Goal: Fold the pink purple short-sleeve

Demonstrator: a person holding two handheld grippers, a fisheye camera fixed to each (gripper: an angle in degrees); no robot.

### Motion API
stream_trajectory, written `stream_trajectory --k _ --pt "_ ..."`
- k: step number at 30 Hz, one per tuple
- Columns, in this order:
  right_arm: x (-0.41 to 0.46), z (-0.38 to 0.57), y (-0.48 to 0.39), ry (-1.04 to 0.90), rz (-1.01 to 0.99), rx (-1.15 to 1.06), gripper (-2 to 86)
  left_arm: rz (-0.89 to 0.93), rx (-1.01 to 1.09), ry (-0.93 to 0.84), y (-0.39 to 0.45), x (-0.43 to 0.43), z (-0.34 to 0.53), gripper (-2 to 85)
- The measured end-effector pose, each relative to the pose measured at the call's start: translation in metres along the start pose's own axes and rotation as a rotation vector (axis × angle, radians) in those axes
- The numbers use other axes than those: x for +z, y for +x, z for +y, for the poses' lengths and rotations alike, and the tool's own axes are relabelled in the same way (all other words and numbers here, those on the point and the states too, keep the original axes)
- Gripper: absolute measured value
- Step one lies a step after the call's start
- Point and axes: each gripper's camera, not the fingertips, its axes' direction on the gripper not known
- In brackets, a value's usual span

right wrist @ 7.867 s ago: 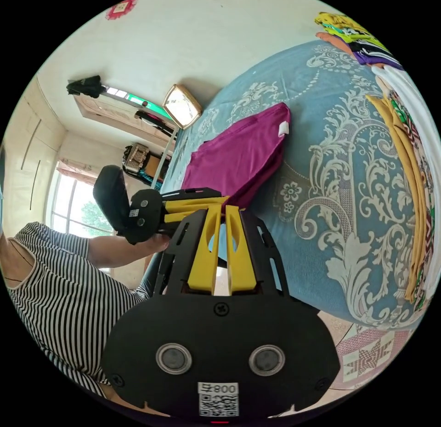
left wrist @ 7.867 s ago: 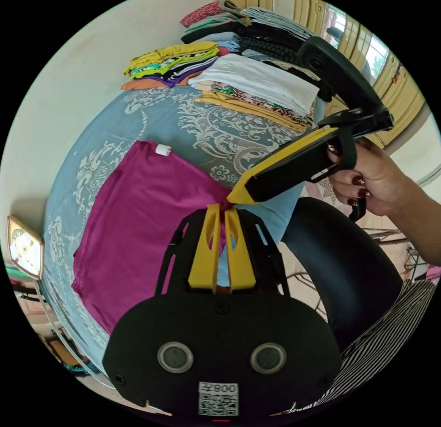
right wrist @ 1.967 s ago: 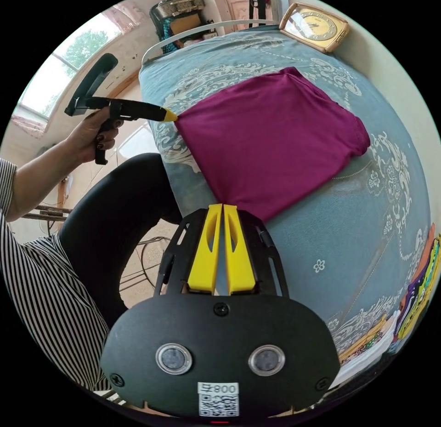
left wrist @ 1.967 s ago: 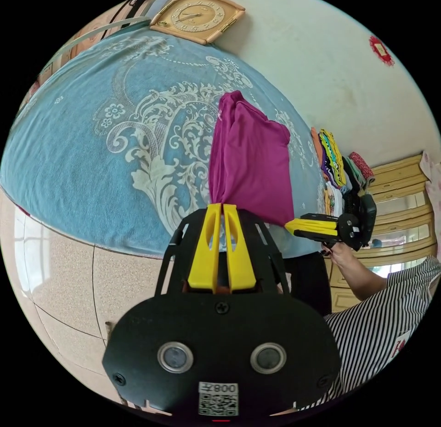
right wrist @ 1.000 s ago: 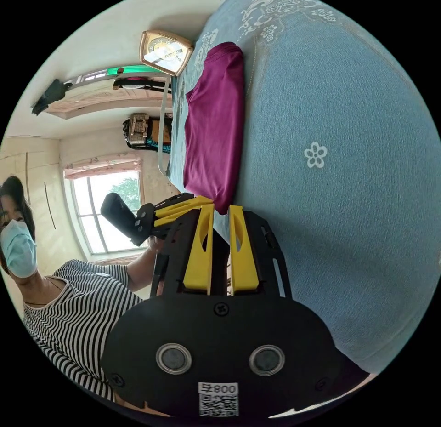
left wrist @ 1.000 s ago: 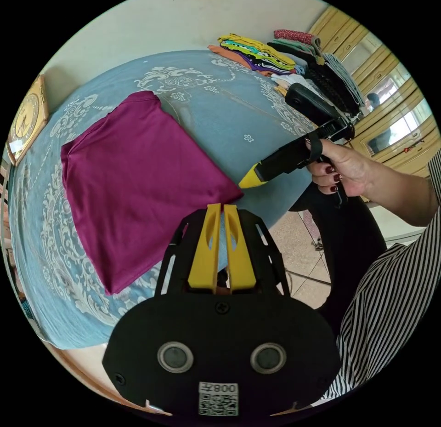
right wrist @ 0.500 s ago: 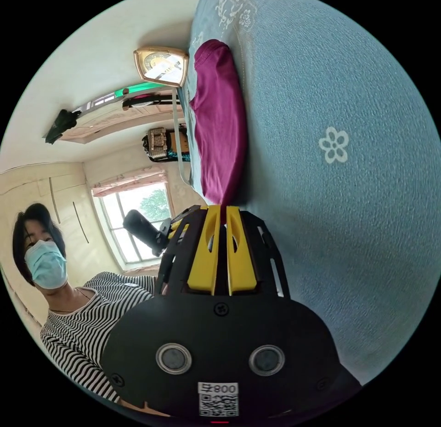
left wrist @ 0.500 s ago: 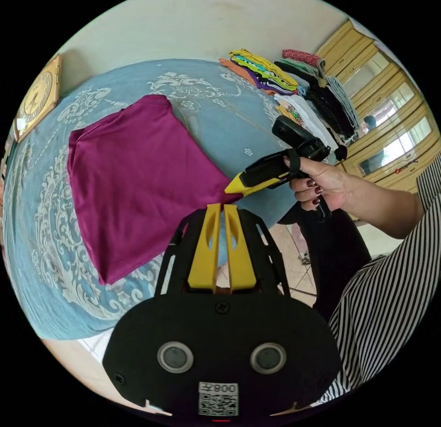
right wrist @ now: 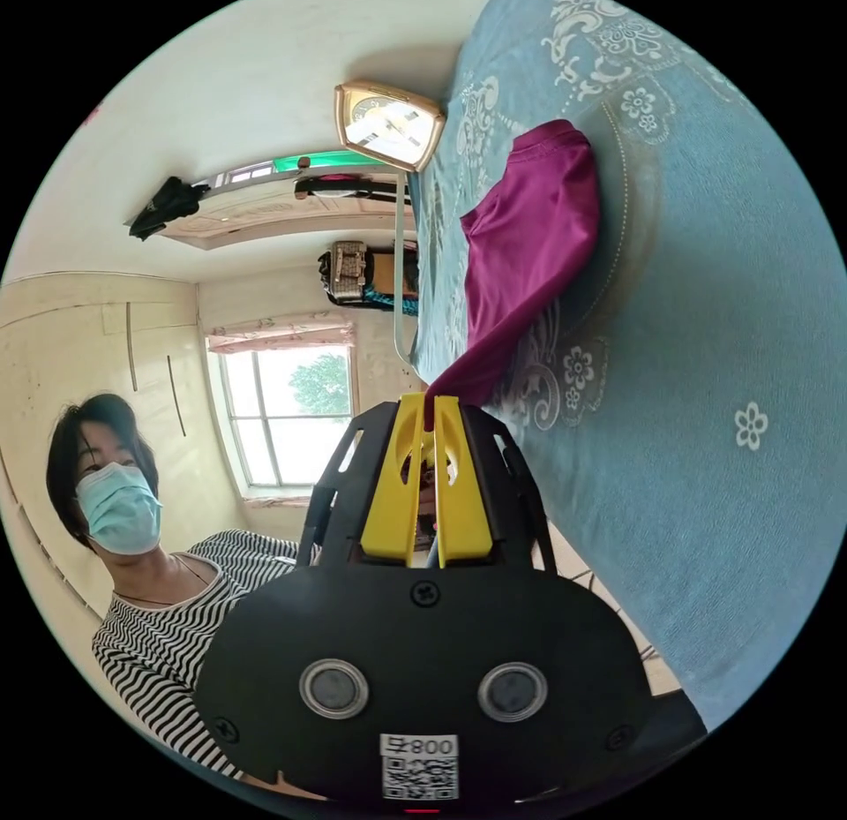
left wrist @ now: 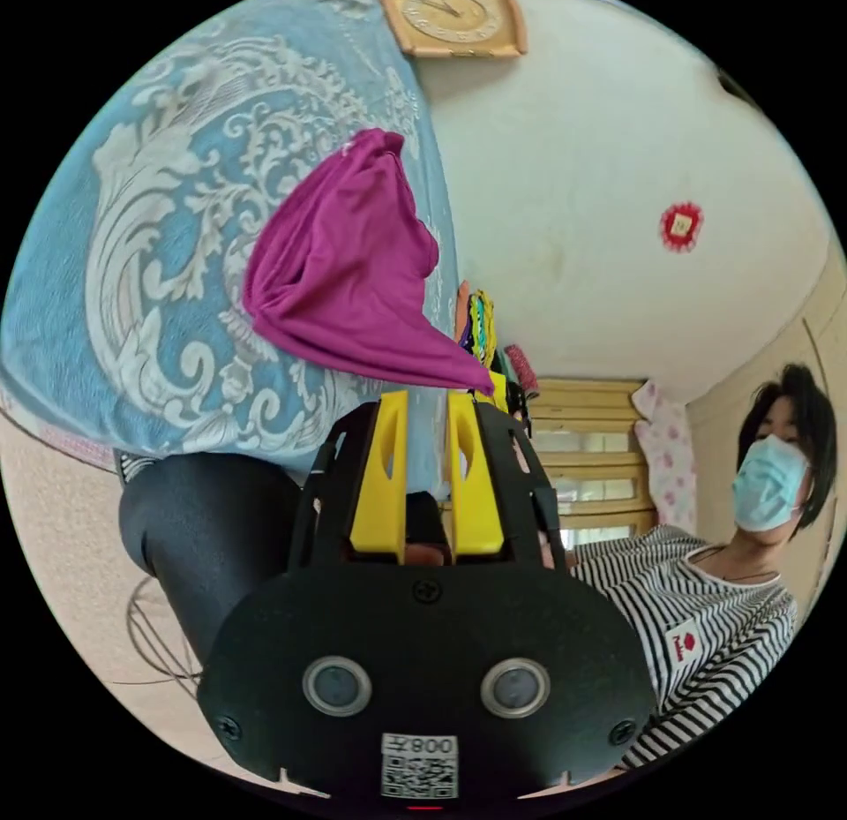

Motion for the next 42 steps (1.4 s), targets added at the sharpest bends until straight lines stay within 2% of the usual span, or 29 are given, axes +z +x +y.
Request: stream_trajectory --k 9,21,30,42 --pt "-0.007 0.004 -0.006 -0.004 0.003 -0.035 1.6 0.131 -0.21 0.194 -0.055 -0.038 0.005 10.3" --pt "-0.028 0.027 0.003 0.01 0.0 -0.035 1.4 0.114 -0.253 0.331 -0.06 -0.063 0.005 5.5" --pt "-0.061 0.072 0.022 0.025 0.079 0.018 1.5 0.057 -0.165 0.286 -0.021 -0.057 0.016 2.7" --pt "-0.118 0.202 0.047 0.037 0.142 0.104 1.6 0.015 -0.135 0.147 0.037 -0.018 0.085 2.5"
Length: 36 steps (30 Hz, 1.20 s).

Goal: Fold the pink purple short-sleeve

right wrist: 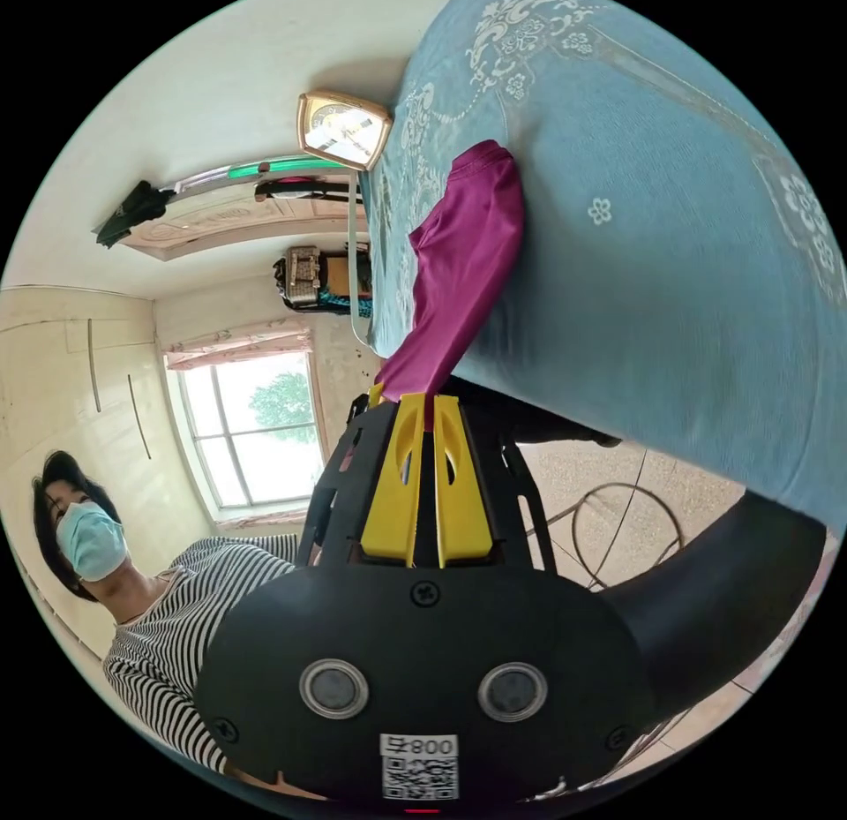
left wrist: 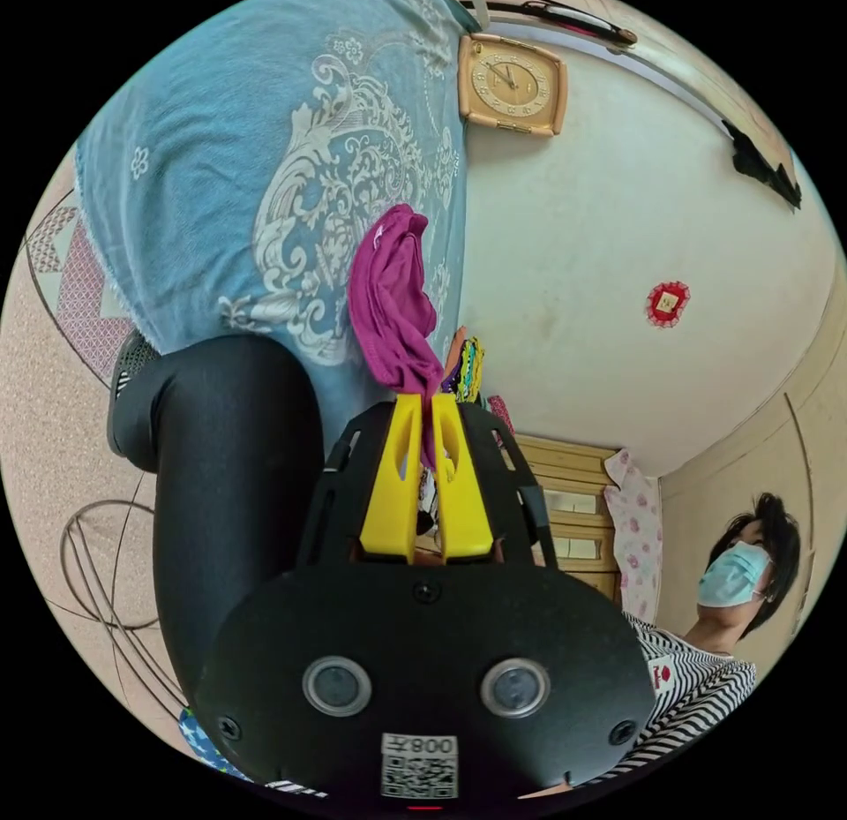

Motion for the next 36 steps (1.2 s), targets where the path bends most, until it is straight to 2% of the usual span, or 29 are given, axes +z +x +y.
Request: stream_trajectory --k 10,19,27,36 --pt "-0.068 0.11 0.027 0.065 -0.048 -0.04 1.5 -0.034 0.144 -0.127 0.074 0.049 0.055 2.5" --pt "-0.17 0.2 0.032 0.23 -0.111 -0.157 1.7 0.025 0.288 -0.279 0.169 0.144 0.091 2.3" --pt "-0.278 0.246 0.046 0.392 -0.147 -0.228 1.7 0.044 0.374 -0.427 0.257 0.28 0.104 2.2" --pt "-0.444 0.209 0.053 0.517 -0.082 -0.309 1.6 0.036 0.552 -0.509 0.384 0.482 0.087 2.3"
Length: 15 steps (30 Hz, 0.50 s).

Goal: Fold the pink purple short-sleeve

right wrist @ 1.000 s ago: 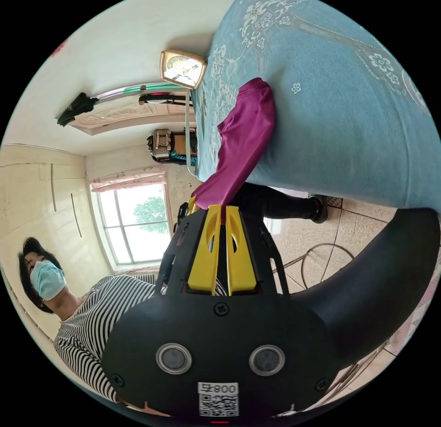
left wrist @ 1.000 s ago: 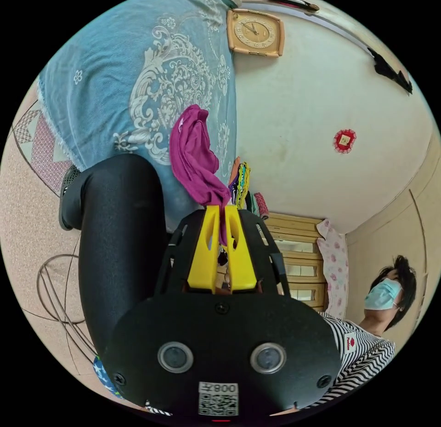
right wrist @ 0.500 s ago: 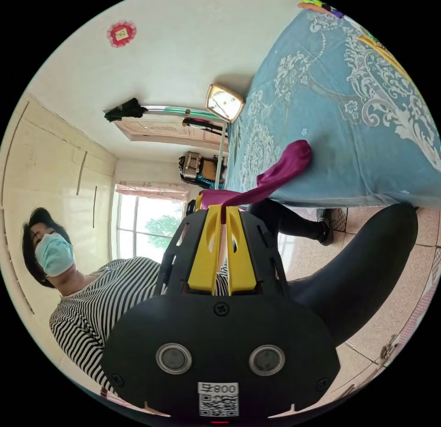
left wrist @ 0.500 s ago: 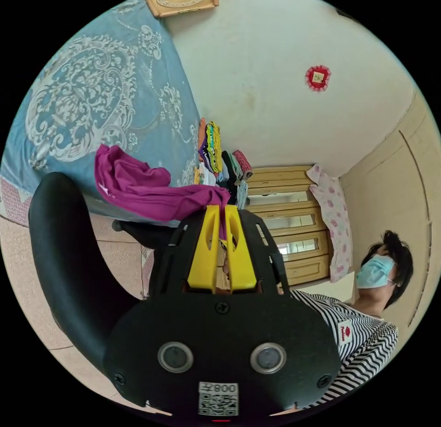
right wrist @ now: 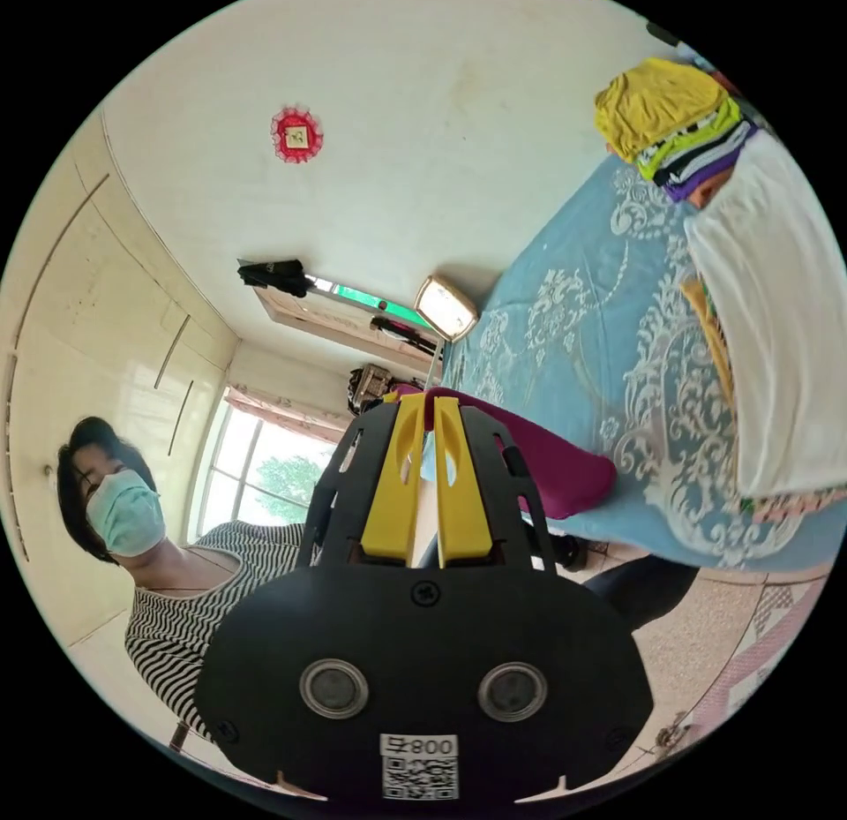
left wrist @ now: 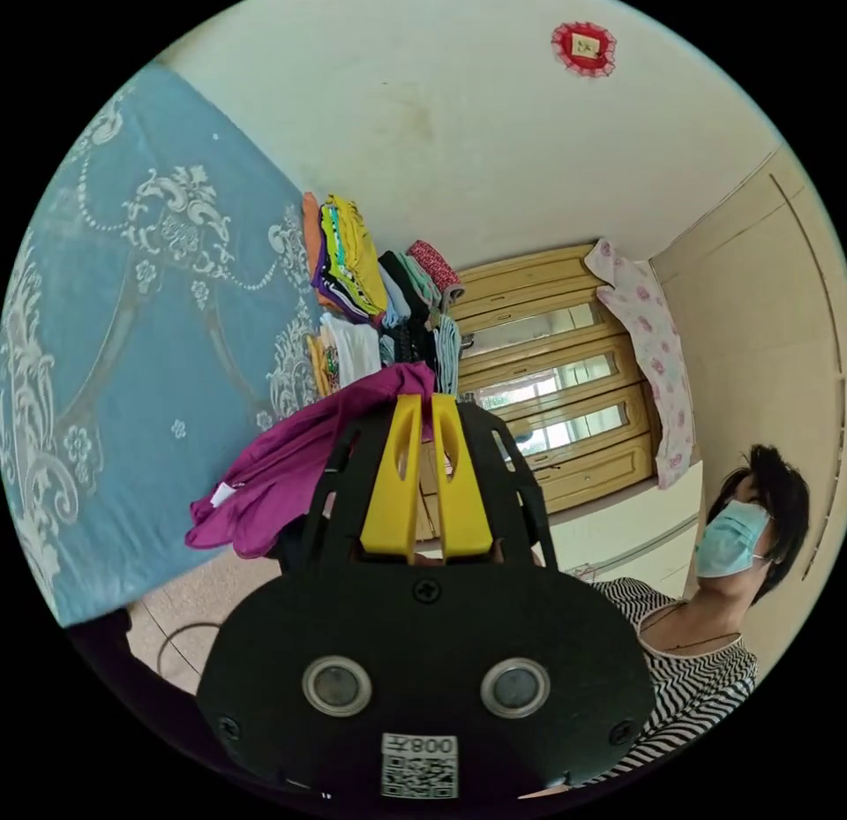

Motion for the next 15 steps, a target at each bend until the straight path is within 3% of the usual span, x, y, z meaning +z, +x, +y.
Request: stream_trajectory --k 8,15 --pt "-0.149 -0.131 -0.022 0.095 0.147 -0.154 1.5 0.034 0.179 0.018 0.076 0.156 -0.141 2.3" --pt "-0.256 -0.154 0.014 0.137 0.335 -0.098 1.6 0.016 0.215 -0.096 0.094 0.32 -0.187 2.2"
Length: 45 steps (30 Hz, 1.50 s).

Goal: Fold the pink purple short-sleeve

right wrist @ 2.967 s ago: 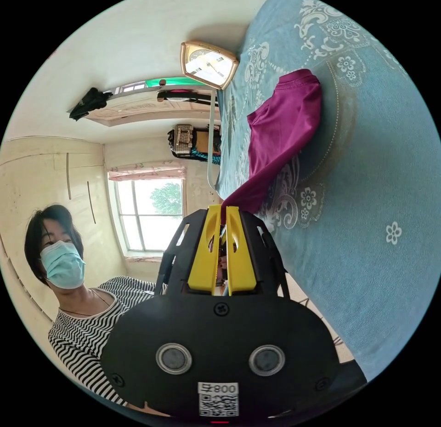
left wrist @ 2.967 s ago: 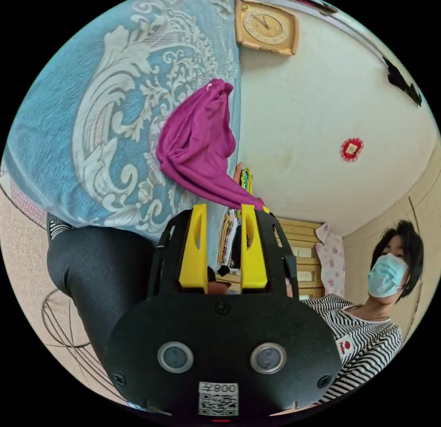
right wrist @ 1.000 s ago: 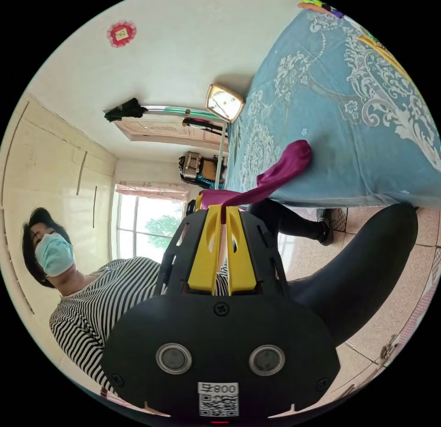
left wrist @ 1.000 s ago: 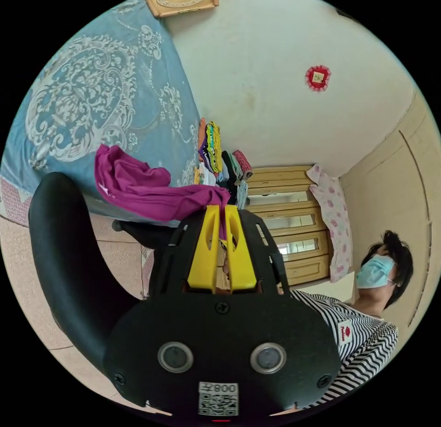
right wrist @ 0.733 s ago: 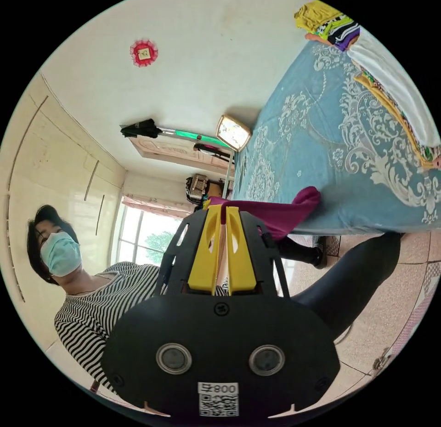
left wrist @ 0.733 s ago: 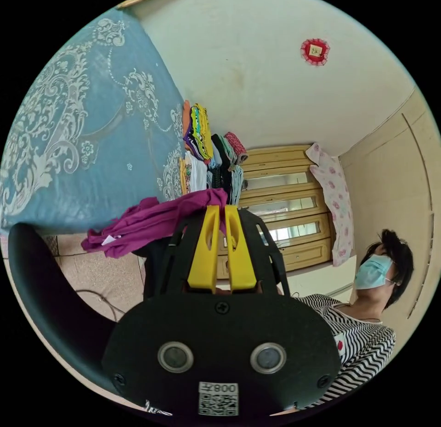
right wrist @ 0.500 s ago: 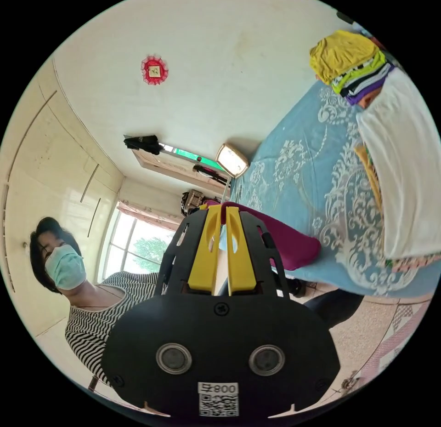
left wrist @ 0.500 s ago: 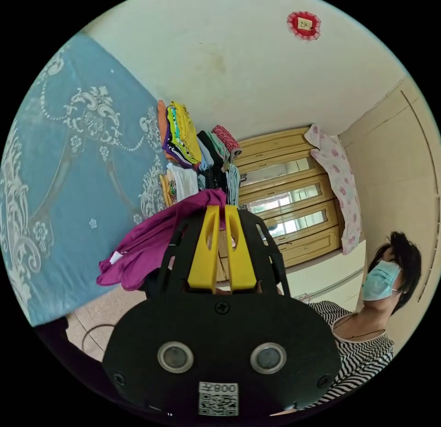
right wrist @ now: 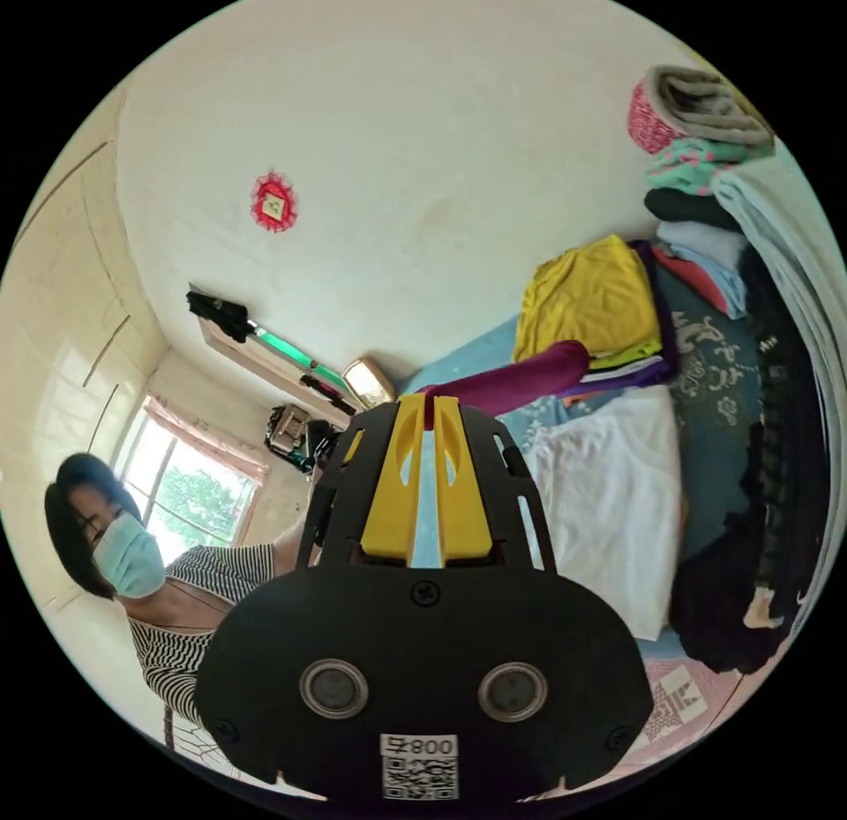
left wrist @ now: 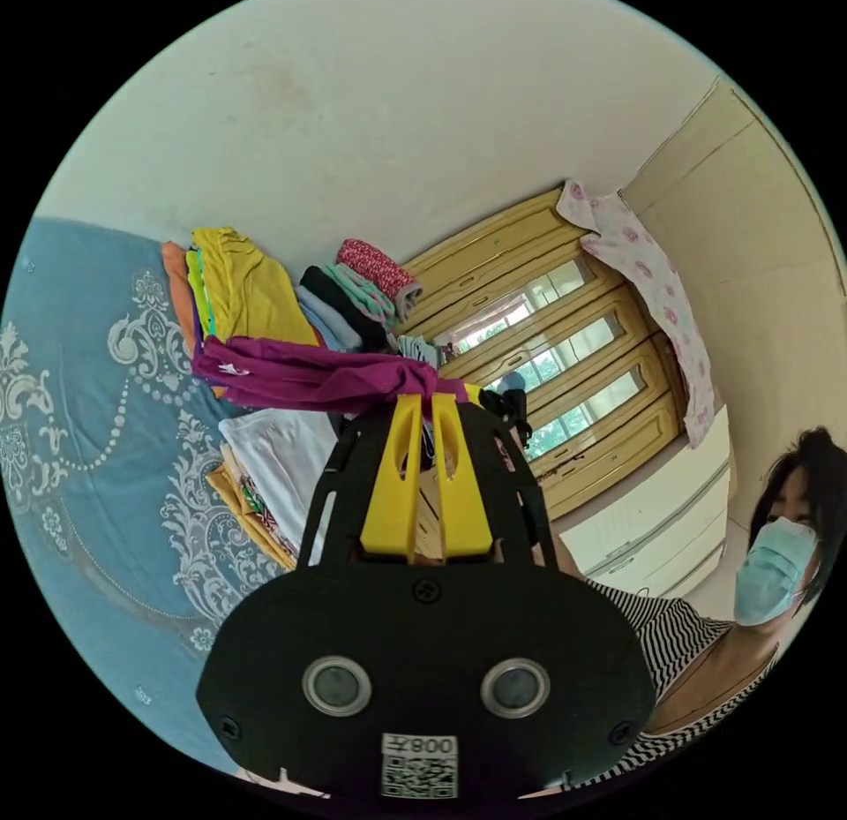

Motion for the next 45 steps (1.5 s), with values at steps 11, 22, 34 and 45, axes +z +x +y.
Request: stream_trajectory --k 11,22,34,45 --pt "-0.068 0.071 0.16 -0.132 0.181 0.307 1.3 -0.04 -0.185 -0.327 -0.048 0.194 0.02 2.2" --pt "-0.106 0.083 0.214 -0.222 0.343 0.363 1.4 -0.083 -0.246 -0.483 -0.059 0.306 0.011 2.2" --pt "-0.116 0.084 0.244 -0.282 0.477 0.35 1.3 -0.059 -0.368 -0.493 -0.09 0.359 0.004 2.2" --pt "-0.127 0.075 0.252 -0.289 0.518 0.357 1.4 0.038 -0.476 -0.457 -0.116 0.38 -0.005 1.6"
